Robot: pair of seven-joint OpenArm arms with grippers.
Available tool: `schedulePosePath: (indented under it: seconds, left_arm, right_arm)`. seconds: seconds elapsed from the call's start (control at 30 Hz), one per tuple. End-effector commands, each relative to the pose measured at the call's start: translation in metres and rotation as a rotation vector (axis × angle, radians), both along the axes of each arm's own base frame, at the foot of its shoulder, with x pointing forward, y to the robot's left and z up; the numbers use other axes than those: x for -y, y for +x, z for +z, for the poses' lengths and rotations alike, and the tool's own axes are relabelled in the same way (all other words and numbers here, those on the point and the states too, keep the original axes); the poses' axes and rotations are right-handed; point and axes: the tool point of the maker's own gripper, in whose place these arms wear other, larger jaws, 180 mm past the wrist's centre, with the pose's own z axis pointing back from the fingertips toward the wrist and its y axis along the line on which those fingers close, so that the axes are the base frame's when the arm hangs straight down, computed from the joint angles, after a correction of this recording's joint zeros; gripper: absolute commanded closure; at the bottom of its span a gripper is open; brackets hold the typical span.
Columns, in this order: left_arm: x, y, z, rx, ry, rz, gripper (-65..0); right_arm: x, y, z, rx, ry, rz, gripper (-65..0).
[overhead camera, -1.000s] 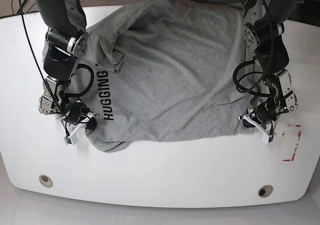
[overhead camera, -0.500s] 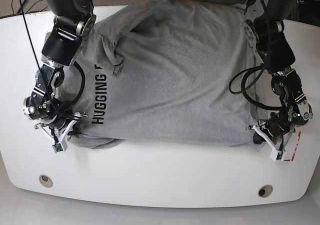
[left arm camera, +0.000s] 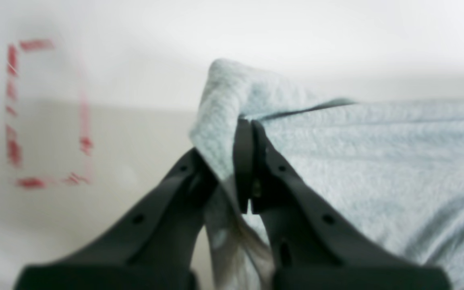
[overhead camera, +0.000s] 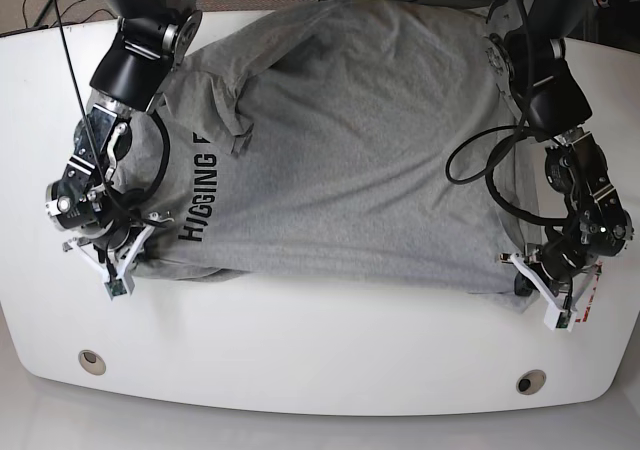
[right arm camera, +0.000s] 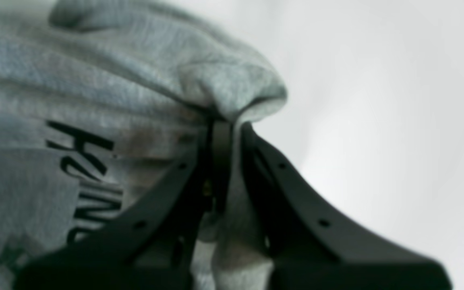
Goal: Layout the t-shirt on the table in an organized manner, then fold the t-shirt properly
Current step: 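Lift the grey shirt hem with both grippers, then swing the held hem up and over, flipping the shirt across the table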
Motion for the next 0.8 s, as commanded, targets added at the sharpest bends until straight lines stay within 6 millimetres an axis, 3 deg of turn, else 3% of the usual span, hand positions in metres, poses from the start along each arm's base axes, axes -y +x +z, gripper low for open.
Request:
schedulePosePath:
  seconds: [0.0,0.1,0.2,0.27,0.37,0.47,0.53,0.63,0.77]
  left_arm:
    - [-0.005,0.024,0.067,0.175,0.022,0.007,-0.3]
    - [-0.007,0.031,0.105,0.249,0.044,0.013,-0.3]
    - [-0.008,0.034,0.147,0.327,0.067,0.021,-0.3]
    - [-0.008,0.033,0.178,0.378,0.082,0.03,-0.3]
    - [-0.01,0.029,0.208,0.435,0.102,0.044,-0.3]
    - [-0.013,0.016,0.261,0.559,0.145,0.072,-0.3]
    - [-0.016,0.009,0.29,0.62,0.17,0.091,-0.3]
    - [-0.029,-0.003,0.338,0.701,0.205,0.13,-0.3]
    - [-0.036,-0.017,0.399,0.828,0.214,0.158,-0.3]
  right_arm:
    - [0.012,0.028,0.055,0.138,-0.031,-0.016,0.0]
    - [0.026,0.041,0.088,0.174,-0.075,-0.03,0.0]
    - [0.027,0.057,0.126,0.217,-0.132,-0.009,0.0]
    - [0.025,0.068,0.157,0.249,-0.19,0.016,0.0]
    - [0.026,0.079,0.2,0.311,-0.24,0.024,0.0]
    - [0.027,0.087,0.253,0.388,-0.284,0.019,0.0]
    - [0.026,0.089,0.28,0.419,-0.313,0.016,0.0]
    - [0.03,0.086,0.339,0.497,-0.366,-0.01,0.0]
    - [0.032,0.077,0.396,0.578,-0.393,-0.043,0.0]
